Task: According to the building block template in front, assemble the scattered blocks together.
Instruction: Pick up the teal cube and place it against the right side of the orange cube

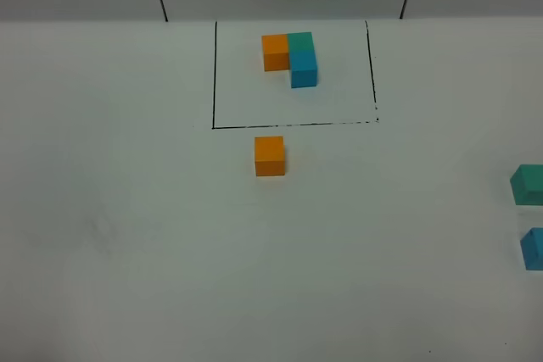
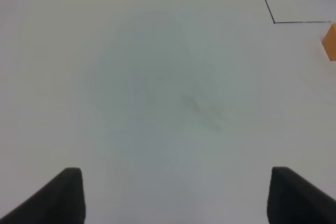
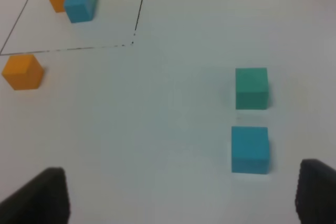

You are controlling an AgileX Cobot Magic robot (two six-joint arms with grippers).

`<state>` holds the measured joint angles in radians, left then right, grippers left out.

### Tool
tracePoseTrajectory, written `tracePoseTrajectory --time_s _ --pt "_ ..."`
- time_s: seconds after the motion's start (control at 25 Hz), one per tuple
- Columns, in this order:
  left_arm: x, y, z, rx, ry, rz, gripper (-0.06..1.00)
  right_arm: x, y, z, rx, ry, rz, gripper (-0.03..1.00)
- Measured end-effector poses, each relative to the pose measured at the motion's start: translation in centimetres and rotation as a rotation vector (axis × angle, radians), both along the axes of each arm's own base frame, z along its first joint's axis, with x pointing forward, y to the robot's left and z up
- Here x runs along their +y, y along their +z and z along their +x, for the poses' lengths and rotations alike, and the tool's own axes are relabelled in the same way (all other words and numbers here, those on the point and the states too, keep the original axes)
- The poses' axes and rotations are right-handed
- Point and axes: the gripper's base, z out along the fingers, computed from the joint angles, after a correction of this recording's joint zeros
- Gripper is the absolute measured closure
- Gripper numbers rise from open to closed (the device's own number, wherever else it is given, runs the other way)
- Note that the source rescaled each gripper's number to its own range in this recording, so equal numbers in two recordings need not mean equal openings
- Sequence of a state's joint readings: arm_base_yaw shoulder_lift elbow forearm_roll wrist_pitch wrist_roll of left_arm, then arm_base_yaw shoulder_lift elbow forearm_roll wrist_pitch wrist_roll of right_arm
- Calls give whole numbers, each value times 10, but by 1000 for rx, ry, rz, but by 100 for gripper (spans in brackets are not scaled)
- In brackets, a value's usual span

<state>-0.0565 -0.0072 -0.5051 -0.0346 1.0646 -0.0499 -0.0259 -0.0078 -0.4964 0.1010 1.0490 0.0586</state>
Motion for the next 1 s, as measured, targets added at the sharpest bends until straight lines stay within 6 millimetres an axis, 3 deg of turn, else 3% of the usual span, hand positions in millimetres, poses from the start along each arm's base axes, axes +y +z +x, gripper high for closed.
tracePoseTrajectory --time_s 0.16,0.32,0.6,0.84,1.0 --pt "0 0 0 0 0 0 40 0 1 10 67 -14 30 22" --pt "0 0 0 0 0 0 40 -1 11 44 234 -22 42 22" --pt "0 0 0 0 0 0 40 -5 10 147 547 -19 12 22" --pt "0 0 0 0 0 0 40 -13 -26 241 770 -3 -59 22" --pt "0 0 0 0 0 0 40 -27 -54 281 853 4 -78 22"
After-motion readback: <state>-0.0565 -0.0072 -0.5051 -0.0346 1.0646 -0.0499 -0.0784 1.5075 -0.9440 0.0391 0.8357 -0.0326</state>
